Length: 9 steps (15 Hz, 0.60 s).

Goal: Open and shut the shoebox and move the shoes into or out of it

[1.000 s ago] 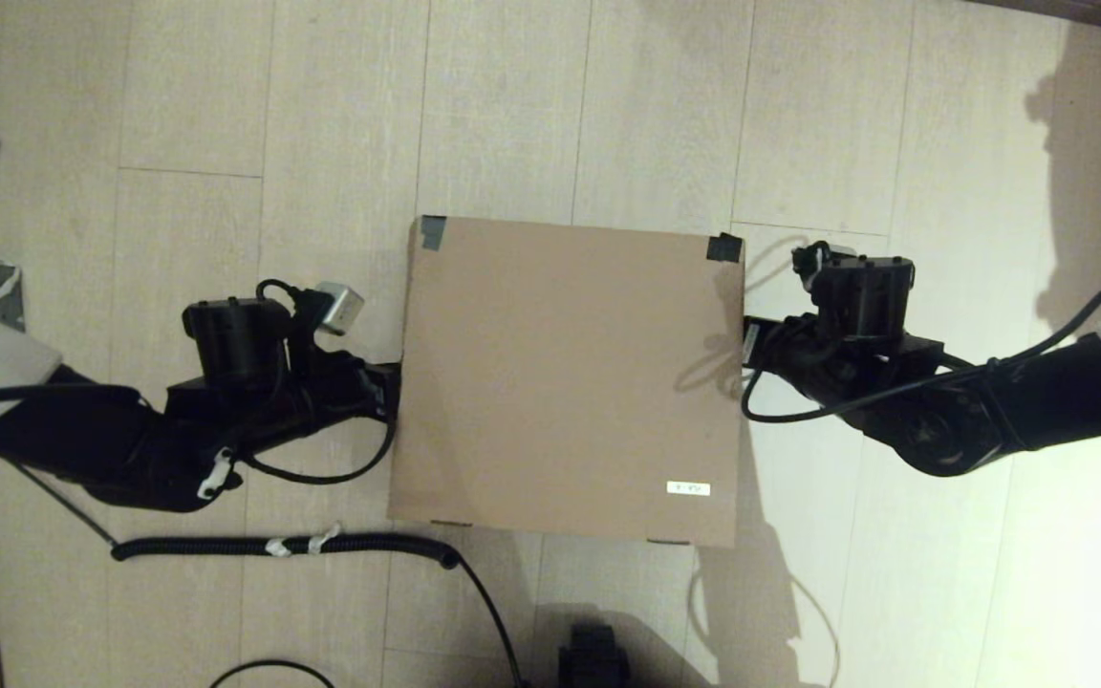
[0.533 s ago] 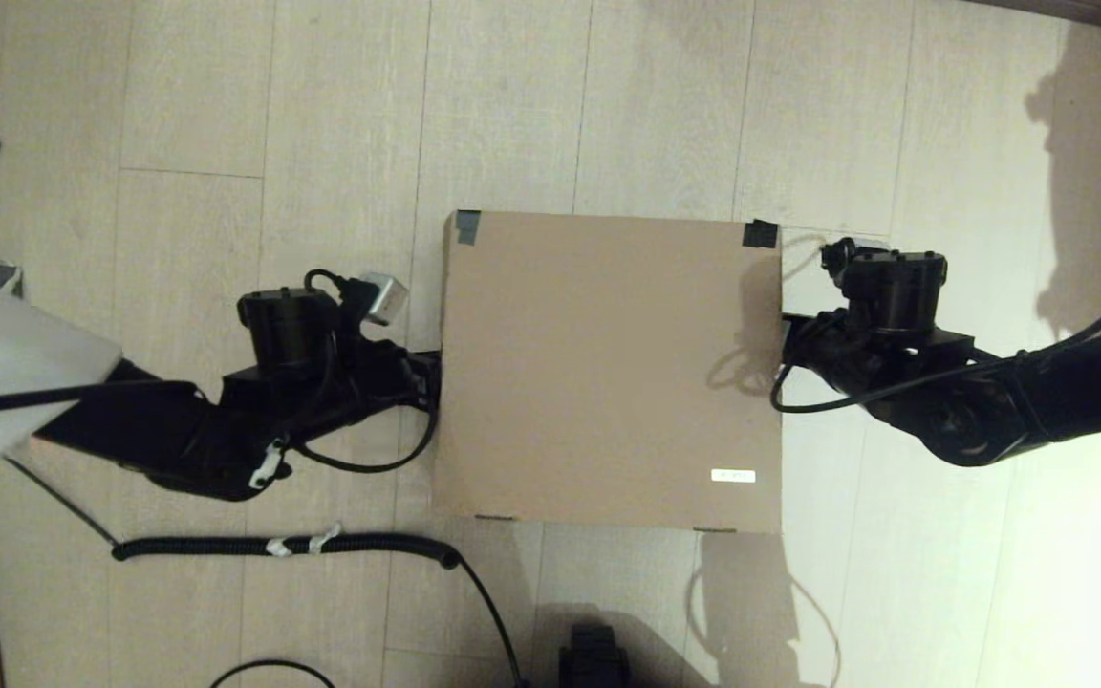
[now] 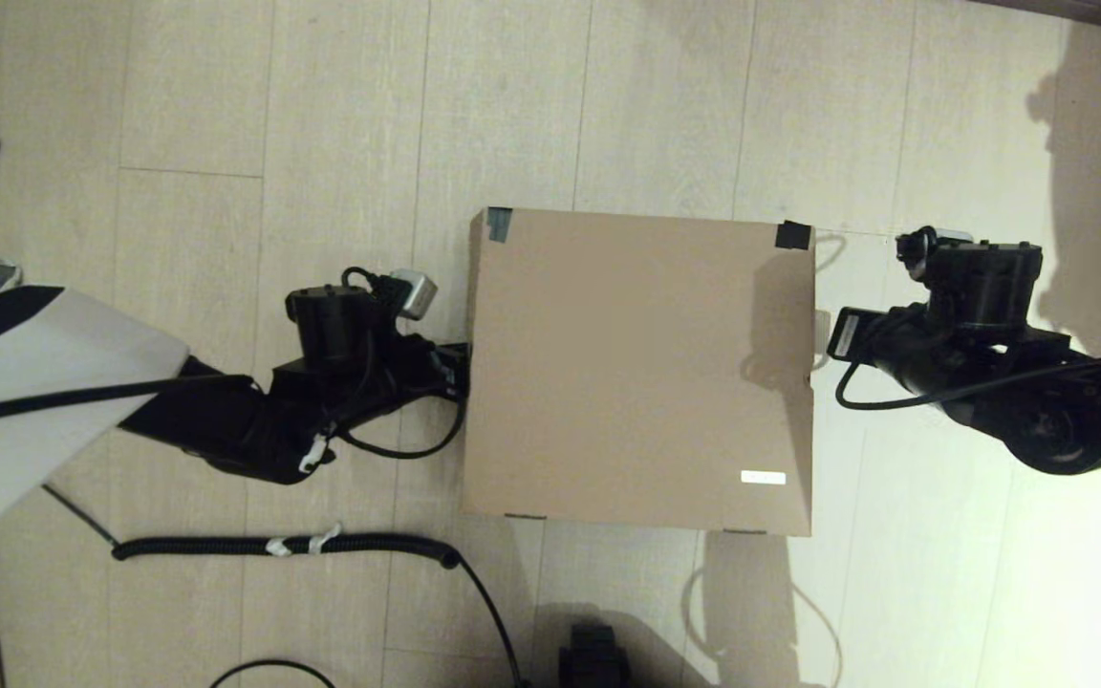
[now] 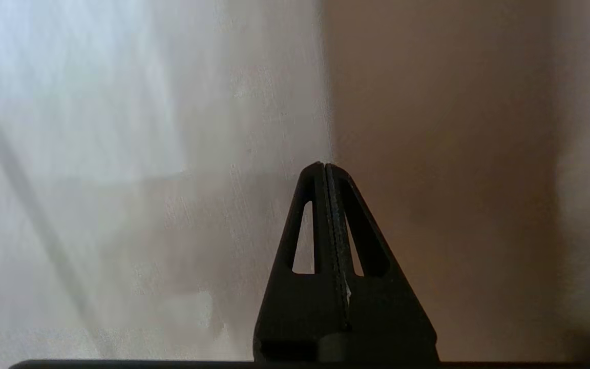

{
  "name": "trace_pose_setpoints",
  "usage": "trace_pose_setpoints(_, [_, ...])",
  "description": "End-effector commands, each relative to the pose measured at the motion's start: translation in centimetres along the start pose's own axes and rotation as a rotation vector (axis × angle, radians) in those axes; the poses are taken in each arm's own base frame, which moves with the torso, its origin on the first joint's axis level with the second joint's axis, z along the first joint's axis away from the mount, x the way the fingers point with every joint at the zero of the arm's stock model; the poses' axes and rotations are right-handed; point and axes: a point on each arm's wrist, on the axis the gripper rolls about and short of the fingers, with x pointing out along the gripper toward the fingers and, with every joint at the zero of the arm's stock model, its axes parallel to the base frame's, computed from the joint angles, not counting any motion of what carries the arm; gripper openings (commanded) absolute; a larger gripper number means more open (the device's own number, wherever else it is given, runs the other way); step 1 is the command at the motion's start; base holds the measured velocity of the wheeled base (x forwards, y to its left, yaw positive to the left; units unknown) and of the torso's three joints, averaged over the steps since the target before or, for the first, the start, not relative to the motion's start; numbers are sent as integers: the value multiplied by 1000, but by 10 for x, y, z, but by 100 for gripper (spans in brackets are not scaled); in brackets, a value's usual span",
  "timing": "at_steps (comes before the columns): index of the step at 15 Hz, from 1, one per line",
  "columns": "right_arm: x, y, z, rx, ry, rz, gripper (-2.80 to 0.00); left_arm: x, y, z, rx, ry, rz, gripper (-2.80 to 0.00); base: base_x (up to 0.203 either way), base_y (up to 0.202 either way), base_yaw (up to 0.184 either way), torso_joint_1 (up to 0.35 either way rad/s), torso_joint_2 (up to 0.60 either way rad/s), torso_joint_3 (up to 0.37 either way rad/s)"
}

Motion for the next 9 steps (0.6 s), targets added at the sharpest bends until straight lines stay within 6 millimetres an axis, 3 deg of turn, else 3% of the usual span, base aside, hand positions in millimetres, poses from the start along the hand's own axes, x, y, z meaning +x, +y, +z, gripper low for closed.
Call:
trace_pose_setpoints(1, [-14,-11,18,20,-50,-17,-280,-21,11,9,-3,1,45,-280,0,0,0,0,0,0])
trace_pose_setpoints(4, [-60,-19,48,37,-123,11,-280,-81,58,37,-14,-32,209,-280,0,0,0,0,0,0])
trace_pose_setpoints(6, [-115,-20,63,29,-161,73,-280,-137,79,65,1,-109,333,-280,0,0,0,0,0,0])
trace_pose_setpoints(8, [-177,-33,63,-6,-175,131,-280,-203,77,90,29,-187,439,-280,0,0,0,0,0,0])
trace_pose_setpoints(9, [-207,-45,54,-35,-168,153,-280,-238,66,97,42,-219,485,-280,0,0,0,0,0,0])
